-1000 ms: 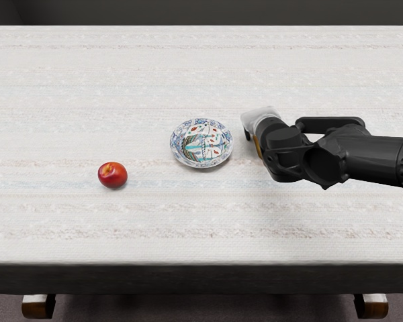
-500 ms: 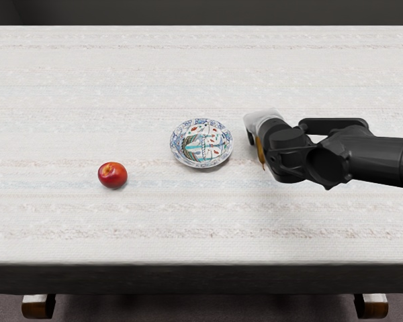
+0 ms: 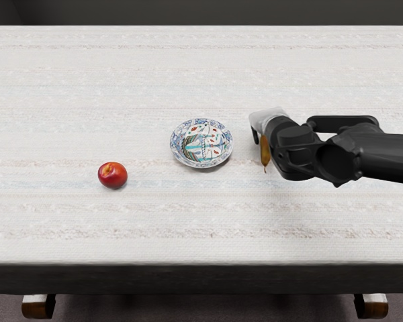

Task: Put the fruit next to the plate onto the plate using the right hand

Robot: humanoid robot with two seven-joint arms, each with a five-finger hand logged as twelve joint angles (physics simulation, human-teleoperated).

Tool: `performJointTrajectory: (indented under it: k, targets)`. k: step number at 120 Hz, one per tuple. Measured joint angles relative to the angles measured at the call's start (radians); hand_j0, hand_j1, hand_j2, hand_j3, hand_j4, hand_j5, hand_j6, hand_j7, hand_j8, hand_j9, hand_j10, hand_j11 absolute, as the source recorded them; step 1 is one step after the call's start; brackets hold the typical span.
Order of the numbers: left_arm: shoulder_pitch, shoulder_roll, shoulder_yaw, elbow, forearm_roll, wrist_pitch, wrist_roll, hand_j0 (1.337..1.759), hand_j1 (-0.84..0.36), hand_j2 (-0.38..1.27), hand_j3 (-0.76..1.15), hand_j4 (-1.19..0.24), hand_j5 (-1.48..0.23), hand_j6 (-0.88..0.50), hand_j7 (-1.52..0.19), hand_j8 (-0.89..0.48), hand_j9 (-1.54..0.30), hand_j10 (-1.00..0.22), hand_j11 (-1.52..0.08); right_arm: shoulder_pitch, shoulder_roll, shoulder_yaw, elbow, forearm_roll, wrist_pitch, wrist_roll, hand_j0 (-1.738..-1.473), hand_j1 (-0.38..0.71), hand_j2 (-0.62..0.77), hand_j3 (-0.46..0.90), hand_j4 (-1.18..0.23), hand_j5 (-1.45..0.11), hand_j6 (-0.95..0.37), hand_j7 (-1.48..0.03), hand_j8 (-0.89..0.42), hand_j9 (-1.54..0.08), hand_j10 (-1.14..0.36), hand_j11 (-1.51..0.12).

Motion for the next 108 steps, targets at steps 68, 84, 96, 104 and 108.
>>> performJointTrajectory:
  k: [68, 84, 96, 104, 108]
  targets:
    - [0.0, 0.0, 0.0, 0.0, 0.0, 0.0, 0.0, 1.658, 0.35, 0.0, 0.0, 0.0, 0.0, 0.0, 0.0, 0.0, 0.0, 0.0, 0.0, 0.035, -0.075, 0.086, 0.074, 0.022, 0.052, 0.001, -1.655, 0.25, 0.3, 0.0, -0.73, -1.02, -0.55, -0.98, -0.55, -1.05, -0.72, -1.06]
    - [0.001, 0.0, 0.001, 0.0, 0.0, 0.0, 0.0, 1.658, 0.35, 0.0, 0.0, 0.0, 0.0, 0.0, 0.0, 0.0, 0.0, 0.0, 0.0, 0.04, -0.086, 0.143, 0.081, 0.025, 0.091, 0.001, -1.658, 0.24, 0.29, 0.0, -0.72, -1.03, -0.55, -0.98, -0.54, -1.06, -0.7, -1.08]
    - [0.002, 0.0, 0.001, 0.0, 0.0, 0.0, 0.0, 1.658, 0.35, 0.0, 0.0, 0.0, 0.0, 0.0, 0.0, 0.0, 0.0, 0.0, 0.0, 0.042, -0.088, 0.198, 0.08, 0.024, 0.131, 0.001, -1.658, 0.26, 0.35, 0.0, -0.72, -1.03, -0.55, -0.98, -0.54, -1.06, -0.7, -1.08]
    - [0.003, 0.0, 0.002, 0.0, 0.0, 0.0, 0.0, 1.658, 0.35, 0.0, 0.0, 0.0, 0.0, 0.0, 0.0, 0.0, 0.0, 0.0, 0.0, 0.042, -0.088, 0.232, 0.078, 0.023, 0.155, 0.0, -1.658, 0.29, 0.43, 0.0, -0.72, -1.03, -0.55, -0.98, -0.56, -1.06, -0.71, -1.07]
    - [0.003, 0.0, 0.002, 0.0, 0.0, 0.0, 0.0, 1.658, 0.35, 0.0, 0.0, 0.0, 0.0, 0.0, 0.0, 0.0, 0.0, 0.0, 0.0, 0.042, -0.088, 0.25, 0.078, 0.022, 0.168, 0.0, -1.658, 0.29, 0.43, 0.0, -0.72, -1.02, -0.55, -0.98, -0.57, -1.05, -0.71, -1.06]
